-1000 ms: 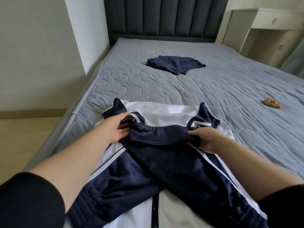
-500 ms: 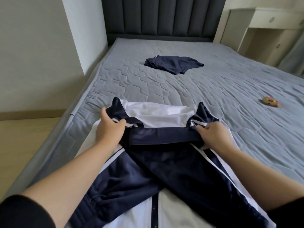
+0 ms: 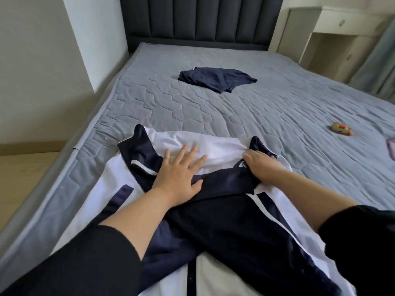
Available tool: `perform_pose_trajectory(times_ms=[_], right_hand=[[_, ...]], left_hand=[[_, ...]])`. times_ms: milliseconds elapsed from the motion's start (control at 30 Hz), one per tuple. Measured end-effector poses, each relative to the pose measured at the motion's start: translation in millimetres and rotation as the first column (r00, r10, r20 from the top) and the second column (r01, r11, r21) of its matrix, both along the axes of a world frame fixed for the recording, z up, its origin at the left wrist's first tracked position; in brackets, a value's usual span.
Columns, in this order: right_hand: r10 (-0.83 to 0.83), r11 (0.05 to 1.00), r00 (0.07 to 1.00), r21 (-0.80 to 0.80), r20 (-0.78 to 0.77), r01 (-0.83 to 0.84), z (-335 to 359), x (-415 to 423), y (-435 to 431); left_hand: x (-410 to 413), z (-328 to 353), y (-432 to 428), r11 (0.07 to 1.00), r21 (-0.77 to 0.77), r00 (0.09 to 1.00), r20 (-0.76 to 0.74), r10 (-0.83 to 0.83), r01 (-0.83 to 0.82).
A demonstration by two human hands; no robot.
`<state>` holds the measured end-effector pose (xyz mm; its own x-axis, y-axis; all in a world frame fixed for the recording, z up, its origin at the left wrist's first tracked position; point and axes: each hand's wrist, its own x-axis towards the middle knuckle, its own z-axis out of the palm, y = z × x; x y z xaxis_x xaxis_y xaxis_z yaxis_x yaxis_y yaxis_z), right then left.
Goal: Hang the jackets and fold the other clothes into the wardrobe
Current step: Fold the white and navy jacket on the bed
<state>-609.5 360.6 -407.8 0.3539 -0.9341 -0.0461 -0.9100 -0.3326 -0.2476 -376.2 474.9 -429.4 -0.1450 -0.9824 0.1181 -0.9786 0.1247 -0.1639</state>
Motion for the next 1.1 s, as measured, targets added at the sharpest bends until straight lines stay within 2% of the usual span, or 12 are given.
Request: perform_pose_trajectory(times_ms=[133, 333, 500, 600, 667, 767, 800, 833, 867, 933, 1033, 1100], right_hand=[[-0.295, 0.939, 0.845, -0.027, 0.446, 0.343, 10, -19, -21], [-0.473, 0.880, 0.744, 0.228, 0.472, 0.416, 16, 0, -45], [-0.518, 0.850, 0.733, 0.173, 0.441, 0.497, 29, -4, -67], [-0.527, 0.826, 0.726, 0.065, 0.443, 0.560, 40, -13, -75], [-0.471, 0.822, 0.779, -0.114, 0.414, 0.558, 45, -10, -74], [-0.156, 0.805, 0.866, -0.447, 0.475, 0.390, 45, 12, -50], [-0.046, 0.821, 0.906, -0.500, 0.421, 0.274, 39, 19, -42], [0.004, 0.861, 0.963, -0.491, 0.271, 0.134, 29, 24, -35], [-0.004, 0.930, 0.999, -0.367, 0.053, 0.023, 18, 27, -28], [-0.074, 0.997, 0.956, -0.056, -0.283, 0.061, 2, 27, -20], [-0.183, 0.980, 0.909, 0.002, -0.374, 0.198, 6, 49, -20], [-0.184, 0.981, 0.957, -0.108, -0.226, 0.163, 15, 74, -13]], left_hand=[[-10, 9, 3, 0.912, -0.138, 0.916, 0.177, -0.361, 0.387], [-8, -1, -9, 0.900, 0.024, 0.894, 0.106, -0.434, 0.434], [-7, -1, -11, 0.894, 0.031, 0.893, 0.042, -0.447, 0.446], [-8, 5, -6, 0.873, -0.031, 0.873, 0.056, -0.484, 0.486], [-8, 7, -6, 0.860, -0.072, 0.863, 0.058, -0.503, 0.506], [-7, 3, -10, 0.880, -0.009, 0.879, 0.019, -0.476, 0.476], [-7, 2, -11, 0.891, 0.015, 0.891, -0.015, -0.454, 0.454], [-7, 1, -10, 0.904, 0.021, 0.904, -0.034, -0.427, 0.427], [-7, 1, -8, 0.915, 0.004, 0.915, -0.022, -0.403, 0.403], [-11, 2, -3, 0.944, -0.070, 0.946, 0.053, -0.319, 0.322], [-11, 0, -1, 0.993, -0.112, 0.997, 0.069, -0.037, 0.044], [-11, -3, 1, 0.983, -0.092, 0.987, -0.004, 0.161, -0.161]])
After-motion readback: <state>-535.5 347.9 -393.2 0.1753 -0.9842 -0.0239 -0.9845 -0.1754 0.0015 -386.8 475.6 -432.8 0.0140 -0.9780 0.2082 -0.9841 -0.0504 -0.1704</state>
